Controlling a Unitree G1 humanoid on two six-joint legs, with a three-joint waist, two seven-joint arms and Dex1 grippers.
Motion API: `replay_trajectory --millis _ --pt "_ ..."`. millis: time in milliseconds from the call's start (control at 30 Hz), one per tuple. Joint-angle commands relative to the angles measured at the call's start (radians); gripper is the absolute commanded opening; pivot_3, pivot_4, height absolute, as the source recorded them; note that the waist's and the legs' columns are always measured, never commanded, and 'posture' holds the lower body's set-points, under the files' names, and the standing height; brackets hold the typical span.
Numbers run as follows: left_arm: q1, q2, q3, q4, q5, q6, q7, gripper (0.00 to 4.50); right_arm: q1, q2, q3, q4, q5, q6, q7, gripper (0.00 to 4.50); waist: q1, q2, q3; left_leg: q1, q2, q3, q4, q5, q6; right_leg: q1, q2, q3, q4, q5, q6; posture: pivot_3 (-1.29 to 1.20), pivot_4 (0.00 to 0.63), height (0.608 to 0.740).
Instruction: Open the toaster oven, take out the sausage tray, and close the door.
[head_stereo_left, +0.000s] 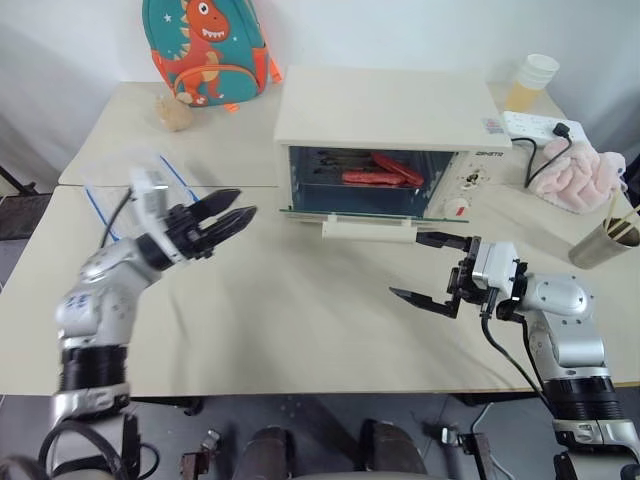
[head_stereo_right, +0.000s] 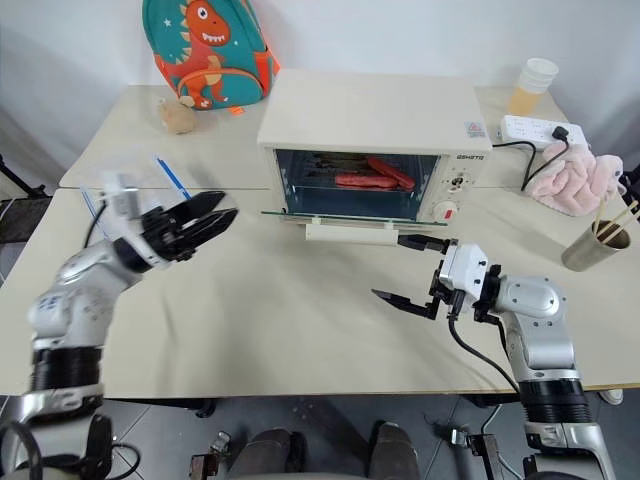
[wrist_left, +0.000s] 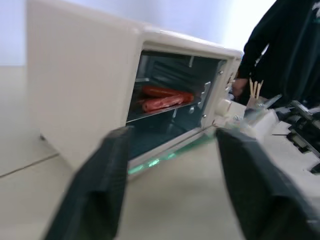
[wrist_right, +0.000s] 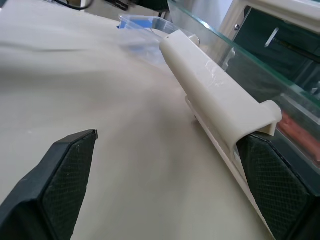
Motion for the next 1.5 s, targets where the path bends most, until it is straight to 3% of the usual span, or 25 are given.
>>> replay_trajectory --millis 33,200,433,633,767,833,933,1033,1200,1300,1500 --pt "-0.094 -0.046 -0.032 0.093 0.057 -0.076 -0.021 1.45 0.012 0.001 0.01 -0.024 -0.006 -0.05 -0.008 4.5 -0.001 0.0 0.0 0.0 0.0 0.0 0.0 0.0 0.0 0.0 0.0 0.0 0.0 0.0 0.0 0.0 0.15 0.74" --pt "-0.135 -0.088 -0.051 0.148 0.083 -0.098 -0.052 0.04 0.023 -0.005 0.016 -0.032 -0.012 -0.064 -0.03 4.5 -0.003 0.0 0.0 0.0 0.0 0.001 0.0 0.0 0.0 0.0 0.0 0.0 0.0 0.0 0.0 0.0 0.15 0.74" --pt "-0.125 -0.118 -0.115 0.157 0.111 -0.08 -0.126 0.04 0.094 -0.026 -0.004 -0.069 -0.025 -0.071 -0.075 4.5 0.004 -0.001 0.0 0.0 0.0 0.0 0.002 0.0 0.0 0.0 0.0 0.0 0.0 0.0 0.0 0.0 0.15 0.74" --pt "-0.096 -0.126 -0.138 0.147 0.132 -0.067 -0.154 0.04 0.294 -0.082 -0.092 -0.123 -0.024 -0.076 -0.128 4.5 0.022 -0.001 0.001 -0.001 0.0 0.0 0.002 0.0 0.0 0.0 0.0 0.0 0.0 0.0 0.0 0.0 0.15 0.74" --pt "-0.022 -0.106 -0.199 0.132 0.204 -0.101 -0.184 0.04 0.504 -0.117 -0.251 -0.118 -0.014 -0.08 -0.182 4.5 0.03 0.0 0.0 0.0 0.0 0.001 0.003 0.0 0.001 0.001 0.0 0.001 0.0 0.0 0.0 0.0 0.15 0.74" --pt "0.01 -0.116 -0.193 0.134 0.206 -0.109 -0.169 0.04 0.541 -0.126 -0.33 -0.127 -0.036 -0.072 -0.254 4.5 0.028 -0.001 0.0 0.0 0.0 0.001 0.003 -0.001 0.001 0.002 0.0 0.001 -0.001 0.0 0.0 0.0 0.15 0.74" --pt "0.06 -0.125 -0.193 0.145 0.231 -0.153 -0.158 0.04 0.511 -0.128 -0.381 -0.164 -0.077 -0.058 -0.36 4.5 0.019 -0.001 0.001 0.0 0.001 0.004 0.005 -0.001 0.001 0.001 0.0 0.003 -0.002 0.0 0.0 0.0 0.15 0.74" --pt "0.083 -0.129 -0.183 0.154 0.236 -0.194 -0.162 0.04 0.447 -0.125 -0.346 -0.194 -0.104 -0.052 -0.4 4.5 0.009 -0.001 0.001 0.002 0.002 0.006 0.008 0.0 0.001 0.002 0.001 0.005 0.001 0.001 -0.003 0.0 0.15 0.74" --pt "0.128 -0.112 -0.103 0.086 0.153 -0.231 -0.205 0.04 0.172 -0.077 -0.135 -0.277 -0.294 0.092 -0.543 4.5 -0.008 0.0 0.0 0.002 0.003 0.006 0.011 0.0 0.001 0.0 0.001 0.008 0.003 0.002 -0.004 0.0 0.15 0.74" --pt "0.152 -0.089 -0.058 0.04 0.126 -0.24 -0.206 0.6 0.038 -0.041 -0.009 -0.246 -0.389 0.103 -0.57 4.5 -0.004 0.0 0.0 0.0 0.004 0.005 0.012 0.0 0.001 -0.002 0.002 0.007 0.005 0.002 -0.004 0.0 0.15 0.74" --pt "0.245 -0.062 0.037 -0.08 0.098 -0.255 -0.137 2.4 -0.21 0.02 0.205 -0.049 -0.687 0.046 -0.719 4.5 -0.002 0.0 0.0 -0.004 0.003 0.004 0.014 -0.001 0.002 -0.003 0.002 0.005 0.004 0.002 -0.003 0.0 0.15 0.74"
